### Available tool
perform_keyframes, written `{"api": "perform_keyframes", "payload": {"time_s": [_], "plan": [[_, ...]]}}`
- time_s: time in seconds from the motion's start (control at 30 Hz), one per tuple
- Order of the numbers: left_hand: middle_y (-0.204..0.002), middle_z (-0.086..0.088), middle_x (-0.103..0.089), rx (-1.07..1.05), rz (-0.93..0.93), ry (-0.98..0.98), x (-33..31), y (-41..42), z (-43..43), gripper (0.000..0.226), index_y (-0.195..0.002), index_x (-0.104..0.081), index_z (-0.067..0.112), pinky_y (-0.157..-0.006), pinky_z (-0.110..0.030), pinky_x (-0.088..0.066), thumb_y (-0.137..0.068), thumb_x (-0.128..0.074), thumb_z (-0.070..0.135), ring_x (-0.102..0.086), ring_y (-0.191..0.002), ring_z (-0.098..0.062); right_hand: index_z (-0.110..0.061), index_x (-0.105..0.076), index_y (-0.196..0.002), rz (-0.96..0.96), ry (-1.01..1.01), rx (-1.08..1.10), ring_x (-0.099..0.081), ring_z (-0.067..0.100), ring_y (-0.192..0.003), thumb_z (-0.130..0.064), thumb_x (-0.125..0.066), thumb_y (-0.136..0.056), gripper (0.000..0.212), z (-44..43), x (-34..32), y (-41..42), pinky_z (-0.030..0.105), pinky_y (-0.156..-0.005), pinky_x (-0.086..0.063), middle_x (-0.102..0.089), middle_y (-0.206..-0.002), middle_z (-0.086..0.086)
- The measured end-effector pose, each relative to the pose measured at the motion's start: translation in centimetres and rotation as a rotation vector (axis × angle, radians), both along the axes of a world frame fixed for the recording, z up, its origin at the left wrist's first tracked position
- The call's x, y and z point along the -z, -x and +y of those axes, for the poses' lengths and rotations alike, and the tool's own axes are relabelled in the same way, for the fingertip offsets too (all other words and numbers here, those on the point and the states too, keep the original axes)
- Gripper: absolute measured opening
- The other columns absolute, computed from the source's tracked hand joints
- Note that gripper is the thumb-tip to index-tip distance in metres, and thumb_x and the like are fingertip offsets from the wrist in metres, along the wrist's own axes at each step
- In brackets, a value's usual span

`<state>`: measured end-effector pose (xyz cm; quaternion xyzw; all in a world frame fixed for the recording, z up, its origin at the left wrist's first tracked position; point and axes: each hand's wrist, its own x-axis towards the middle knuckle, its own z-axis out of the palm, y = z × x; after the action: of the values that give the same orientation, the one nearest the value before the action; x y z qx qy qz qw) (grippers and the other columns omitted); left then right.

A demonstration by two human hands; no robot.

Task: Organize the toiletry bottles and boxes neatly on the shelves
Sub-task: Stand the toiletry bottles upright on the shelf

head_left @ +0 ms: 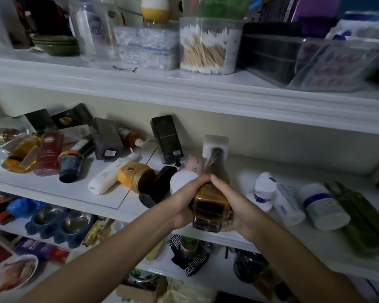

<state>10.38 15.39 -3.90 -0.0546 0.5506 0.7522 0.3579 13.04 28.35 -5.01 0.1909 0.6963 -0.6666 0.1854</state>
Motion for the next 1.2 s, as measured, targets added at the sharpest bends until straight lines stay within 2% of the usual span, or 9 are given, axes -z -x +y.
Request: {"api": "perform_keyframes", "payload": {"time_s": [0.17,0.37,0.47,0.6,0.7,0.87,1.0,1.13,1.2], "plan": [[-0.101,-0.017,-0.069,-0.025,-0.048,0.015,2.0,0.2,1.1,0.034,-0.095,-0.066,0.008,-0.087,-0.038,-0.051,-0.088,-0.058,0.041,-0.065,-0.095,-0.029,-0.026,-0.047,-0.13,-0.062,0.009,0.054,-0.06,0.023,-0.107,-0.087,-0.065,-0.028,0.12,0.5,2.2,0.1,0.045,-0.092,-0.05,-0.061,-0.119,0.007],[-0.091,-0.016,-0.072,-0.039,-0.085,0.024,3.8,0.8,1.8,0.031,-0.093,-0.068,0.008,-0.095,-0.042,-0.048,-0.087,-0.06,0.038,-0.065,-0.094,-0.03,-0.028,-0.045,-0.129,-0.057,0.064,0.104,-0.059,0.02,-0.105,-0.07,-0.06,-0.071,0.073,0.5,3.5,0.2,0.042,-0.092,-0.05,-0.06,-0.116,0.004],[-0.086,-0.014,-0.073,-0.055,-0.076,0.021,4.7,1.1,2.1,0.03,-0.093,-0.067,0.009,-0.099,-0.044,-0.047,-0.085,-0.061,0.037,-0.065,-0.094,-0.03,-0.027,-0.047,-0.119,-0.038,0.078,0.134,-0.061,0.014,-0.095,-0.063,-0.059,-0.077,0.057,0.6,3.8,0.4,0.033,-0.08,-0.053,-0.062,-0.105,0.0],[-0.086,-0.013,-0.073,-0.057,-0.064,0.022,5.2,2.2,2.6,0.032,-0.096,-0.067,0.008,-0.092,-0.039,-0.049,-0.084,-0.063,0.038,-0.066,-0.091,-0.028,-0.027,-0.047,-0.12,-0.036,0.069,0.193,-0.059,0.016,-0.099,-0.062,-0.058,-0.079,0.055,0.9,4.1,1.3,0.036,-0.09,-0.051,-0.061,-0.107,0.002],[-0.086,-0.012,-0.073,-0.053,-0.059,0.032,5.3,3.1,3.2,0.033,-0.096,-0.068,0.009,-0.086,-0.037,-0.051,-0.084,-0.064,0.04,-0.067,-0.09,-0.027,-0.024,-0.049,-0.117,-0.023,0.113,0.258,-0.06,0.013,-0.089,-0.057,-0.058,-0.083,0.049,0.9,3.9,1.9,0.029,-0.072,-0.052,-0.062,-0.101,0.002],[-0.089,-0.013,-0.074,-0.072,-0.085,0.023,5.2,4.5,3.8,0.034,-0.1,-0.067,0.009,-0.08,-0.036,-0.051,-0.084,-0.064,0.039,-0.067,-0.09,-0.028,-0.019,-0.046,-0.124,-0.027,0.169,0.388,-0.059,0.024,-0.102,-0.058,-0.053,-0.085,0.056,0.8,4.1,3.4,0.039,-0.093,-0.049,-0.06,-0.112,0.01],[-0.098,-0.017,-0.07,-0.033,-0.157,0.048,4.8,5.0,3.4,0.045,-0.109,-0.065,0.011,-0.075,-0.038,-0.05,-0.08,-0.064,0.045,-0.064,-0.094,-0.031,-0.02,-0.054,-0.101,-0.046,0.243,0.467,-0.061,0.018,-0.084,-0.059,-0.038,-0.092,0.043,1.1,5.0,3.7,0.031,-0.073,-0.051,-0.064,-0.094,0.008],[-0.105,-0.019,-0.062,0.018,-0.268,0.103,5.2,5.1,3.1,0.046,-0.104,-0.06,0.012,-0.104,-0.065,-0.028,-0.082,-0.059,0.053,-0.053,-0.114,-0.039,-0.017,-0.056,-0.119,-0.121,0.206,0.572,-0.06,0.022,-0.1,-0.048,-0.036,-0.097,0.043,0.7,8.3,3.9,0.038,-0.093,-0.048,-0.064,-0.11,0.008],[-0.113,-0.021,-0.062,0.01,-0.306,0.074,5.5,5.1,3.0,0.053,-0.109,-0.059,0.011,-0.107,-0.066,-0.023,-0.078,-0.063,0.053,-0.054,-0.113,-0.04,-0.016,-0.053,-0.117,-0.194,0.259,0.656,-0.057,0.018,-0.089,-0.043,-0.044,-0.095,0.036,0.4,9.8,3.9,0.03,-0.081,-0.05,-0.061,-0.101,0.004]]}}
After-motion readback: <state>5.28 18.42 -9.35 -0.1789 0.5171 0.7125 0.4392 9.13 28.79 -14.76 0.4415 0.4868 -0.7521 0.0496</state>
